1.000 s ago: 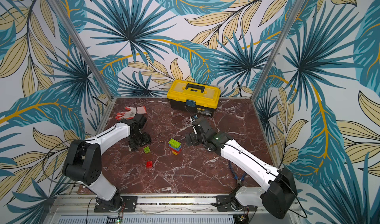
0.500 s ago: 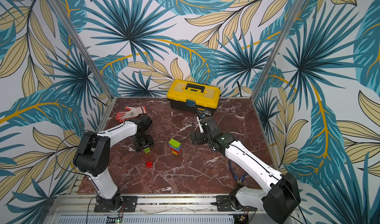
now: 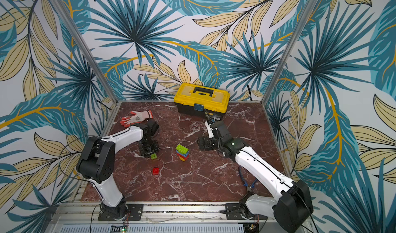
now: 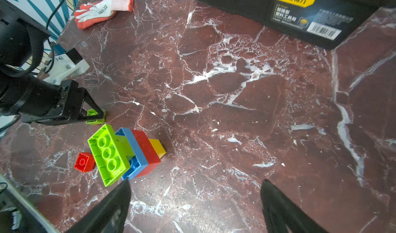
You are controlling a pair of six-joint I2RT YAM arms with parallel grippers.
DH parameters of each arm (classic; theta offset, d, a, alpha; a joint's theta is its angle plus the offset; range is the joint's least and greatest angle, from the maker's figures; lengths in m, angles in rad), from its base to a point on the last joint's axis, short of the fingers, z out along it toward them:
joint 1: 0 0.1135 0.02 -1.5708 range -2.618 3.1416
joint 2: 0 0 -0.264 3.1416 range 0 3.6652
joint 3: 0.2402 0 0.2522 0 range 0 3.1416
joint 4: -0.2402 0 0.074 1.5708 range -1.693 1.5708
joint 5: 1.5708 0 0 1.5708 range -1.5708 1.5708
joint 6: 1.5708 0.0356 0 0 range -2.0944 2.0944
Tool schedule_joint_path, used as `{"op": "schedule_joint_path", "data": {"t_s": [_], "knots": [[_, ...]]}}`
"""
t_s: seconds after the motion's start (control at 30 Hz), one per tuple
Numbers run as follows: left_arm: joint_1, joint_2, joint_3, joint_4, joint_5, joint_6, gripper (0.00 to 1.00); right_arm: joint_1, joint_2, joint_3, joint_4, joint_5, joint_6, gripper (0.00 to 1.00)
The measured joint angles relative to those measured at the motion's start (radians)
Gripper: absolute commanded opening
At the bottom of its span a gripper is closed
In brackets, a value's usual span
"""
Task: Assemble a carrot with lego
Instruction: Pick up the lego brick from the center of the board.
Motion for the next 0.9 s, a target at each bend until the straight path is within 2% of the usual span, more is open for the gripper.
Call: {"op": "schedule_joint_path", "data": {"t_s": [0.27, 0.47, 0.7, 0.9], "knots": [[0.004, -0.001, 0.000, -0.001, 0.007, 0.051, 0.25, -0.045, -0.015, -0.041, 0.024, -0.204, 0.196, 0.95], [-0.002, -0.032, 0.016, -0.037, 0.029, 0.147, 0.25, -0.040, -0.002, -0.110, 0.160, -0.358, 0.418, 0.94], [-0.075, -0.127, 0.208, -0.183, 0.024, 0.303, 0.26, 0.025, 0.062, -0.176, 0.293, -0.370, 0.624, 0.93], [-0.127, -0.142, 0.360, -0.274, 0.044, 0.438, 0.26, 0.095, 0.139, -0.230, 0.429, -0.315, 0.771, 0.91]]}}
